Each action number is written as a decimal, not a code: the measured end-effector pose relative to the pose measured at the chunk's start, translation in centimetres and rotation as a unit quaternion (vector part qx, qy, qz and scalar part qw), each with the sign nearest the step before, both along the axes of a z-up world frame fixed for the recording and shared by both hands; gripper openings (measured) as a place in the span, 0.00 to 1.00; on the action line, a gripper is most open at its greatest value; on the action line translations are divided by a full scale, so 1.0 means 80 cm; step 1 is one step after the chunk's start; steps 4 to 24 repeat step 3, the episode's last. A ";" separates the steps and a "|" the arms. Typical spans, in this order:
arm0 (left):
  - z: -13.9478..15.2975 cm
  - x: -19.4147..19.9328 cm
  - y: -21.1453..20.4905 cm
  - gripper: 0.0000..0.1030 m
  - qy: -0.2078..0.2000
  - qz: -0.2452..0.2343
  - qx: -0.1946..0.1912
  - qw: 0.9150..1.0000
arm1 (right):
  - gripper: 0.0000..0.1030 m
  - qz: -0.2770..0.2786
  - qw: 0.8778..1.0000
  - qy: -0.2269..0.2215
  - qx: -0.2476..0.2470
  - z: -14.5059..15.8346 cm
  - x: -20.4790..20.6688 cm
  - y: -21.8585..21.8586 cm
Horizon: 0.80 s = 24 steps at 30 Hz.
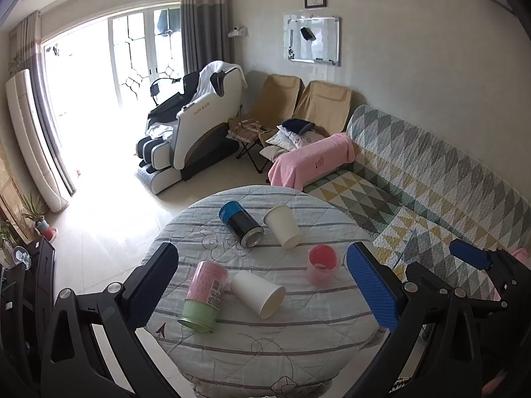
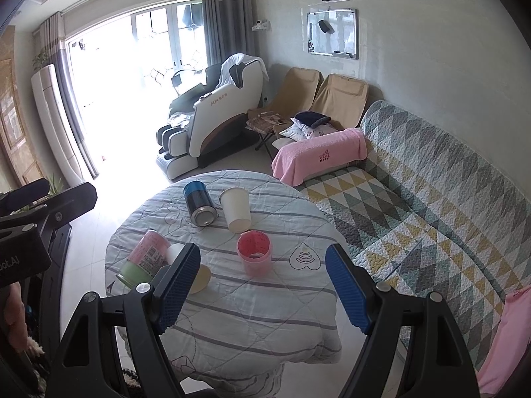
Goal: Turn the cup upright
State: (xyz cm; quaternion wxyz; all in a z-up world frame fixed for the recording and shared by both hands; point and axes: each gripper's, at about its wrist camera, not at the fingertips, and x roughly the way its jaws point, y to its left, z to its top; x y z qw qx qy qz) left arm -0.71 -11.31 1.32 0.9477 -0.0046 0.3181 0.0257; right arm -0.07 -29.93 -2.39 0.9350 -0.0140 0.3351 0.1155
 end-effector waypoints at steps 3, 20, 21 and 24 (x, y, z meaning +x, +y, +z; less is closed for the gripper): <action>-0.001 0.002 0.002 1.00 0.001 0.001 0.000 1.000 | 0.77 0.000 1.000 0.001 0.000 0.000 0.000 0.000; -0.001 0.002 0.002 1.00 0.001 0.001 0.000 1.000 | 0.77 0.000 1.000 0.001 0.000 0.000 0.000 0.000; -0.001 0.002 0.002 1.00 0.001 0.001 0.000 1.000 | 0.77 0.000 1.000 0.001 0.000 0.000 0.000 0.000; -0.001 0.002 0.002 1.00 0.001 0.001 0.000 1.000 | 0.77 0.000 1.000 0.001 0.000 0.000 0.000 0.000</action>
